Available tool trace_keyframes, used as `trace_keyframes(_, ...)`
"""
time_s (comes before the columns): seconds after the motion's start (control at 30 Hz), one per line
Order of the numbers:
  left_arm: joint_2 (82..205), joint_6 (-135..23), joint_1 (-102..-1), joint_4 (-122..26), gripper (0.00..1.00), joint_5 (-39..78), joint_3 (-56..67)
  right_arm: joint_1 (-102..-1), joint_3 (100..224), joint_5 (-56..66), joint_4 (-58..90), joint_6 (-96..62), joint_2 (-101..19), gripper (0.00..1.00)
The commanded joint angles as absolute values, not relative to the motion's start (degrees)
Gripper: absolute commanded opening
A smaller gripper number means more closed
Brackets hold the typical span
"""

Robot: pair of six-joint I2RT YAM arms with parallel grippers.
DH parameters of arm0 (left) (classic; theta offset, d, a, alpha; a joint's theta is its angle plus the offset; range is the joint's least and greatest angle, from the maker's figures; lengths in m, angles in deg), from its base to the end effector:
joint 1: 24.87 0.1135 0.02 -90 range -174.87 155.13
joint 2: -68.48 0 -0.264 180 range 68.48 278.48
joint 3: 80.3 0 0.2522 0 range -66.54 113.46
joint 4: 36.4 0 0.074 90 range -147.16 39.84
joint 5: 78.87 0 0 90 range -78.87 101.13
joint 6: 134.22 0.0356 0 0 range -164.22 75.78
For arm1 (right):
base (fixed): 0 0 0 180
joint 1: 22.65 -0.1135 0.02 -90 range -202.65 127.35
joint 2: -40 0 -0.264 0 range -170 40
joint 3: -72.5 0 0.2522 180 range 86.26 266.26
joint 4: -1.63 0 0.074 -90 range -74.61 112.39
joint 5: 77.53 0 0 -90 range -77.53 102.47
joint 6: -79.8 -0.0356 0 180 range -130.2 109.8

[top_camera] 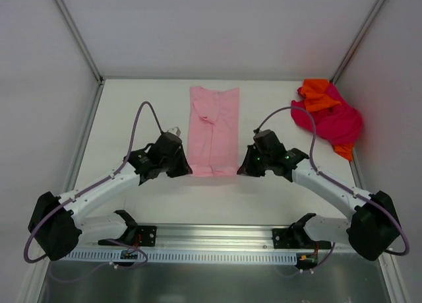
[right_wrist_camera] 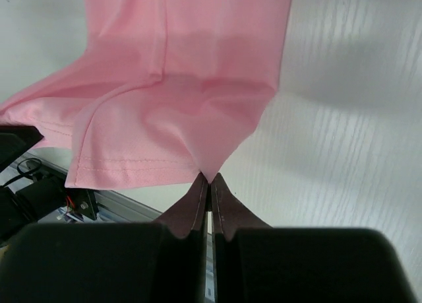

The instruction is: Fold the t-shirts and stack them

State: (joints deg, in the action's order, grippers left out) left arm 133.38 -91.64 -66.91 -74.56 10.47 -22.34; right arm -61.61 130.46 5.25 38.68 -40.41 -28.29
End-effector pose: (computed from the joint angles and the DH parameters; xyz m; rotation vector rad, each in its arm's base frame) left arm 0.1753 -0.1575 0.2445 -0.1225 2.4812 -0.7122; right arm 0.1873 0.1572 0.2331 -0.2532 2.4996 0.6866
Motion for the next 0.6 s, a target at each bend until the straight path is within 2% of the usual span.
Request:
trace_keyframes(0.0,135.27,-85.63,-62.51,-75.39,0.00,10.41,-18.22,-59.22,136.26,3.07,39.56,-34.90,-31.44,0.01)
trace_keyframes(0.23,143.61,-80.78,-59.77,-74.42,0.00,14.12,-10.92,-56.84,145.83,0.87,39.12,-31.29,-38.82,0.01)
trace_keyframes(0.57,147.14,-78.85,-56.78,-72.40,0.00,13.86,-8.80,-54.20,151.12,-0.27,38.94,-28.83,-45.08,0.01)
